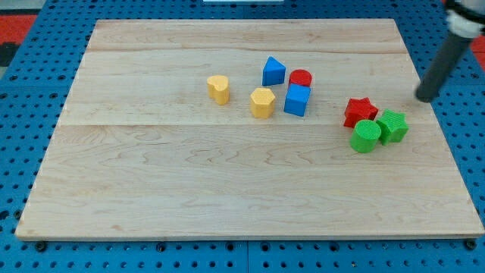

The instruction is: Push the red star closer to the yellow heart

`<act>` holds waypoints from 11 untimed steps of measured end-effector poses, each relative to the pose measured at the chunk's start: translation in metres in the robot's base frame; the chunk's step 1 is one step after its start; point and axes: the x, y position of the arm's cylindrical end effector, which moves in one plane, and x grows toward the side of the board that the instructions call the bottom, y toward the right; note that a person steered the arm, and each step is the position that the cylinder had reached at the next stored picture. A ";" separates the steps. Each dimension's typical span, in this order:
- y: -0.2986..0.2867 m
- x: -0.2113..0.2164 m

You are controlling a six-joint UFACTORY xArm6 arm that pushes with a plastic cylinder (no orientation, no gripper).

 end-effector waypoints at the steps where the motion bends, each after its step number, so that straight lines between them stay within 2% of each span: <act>1: -0.072 0.040; 2: -0.130 0.078; 3: -0.172 0.079; 5: -0.152 0.084; 6: -0.128 0.065; 7: -0.128 0.052; 9: -0.260 0.066; 10: -0.275 0.081; 11: -0.261 0.128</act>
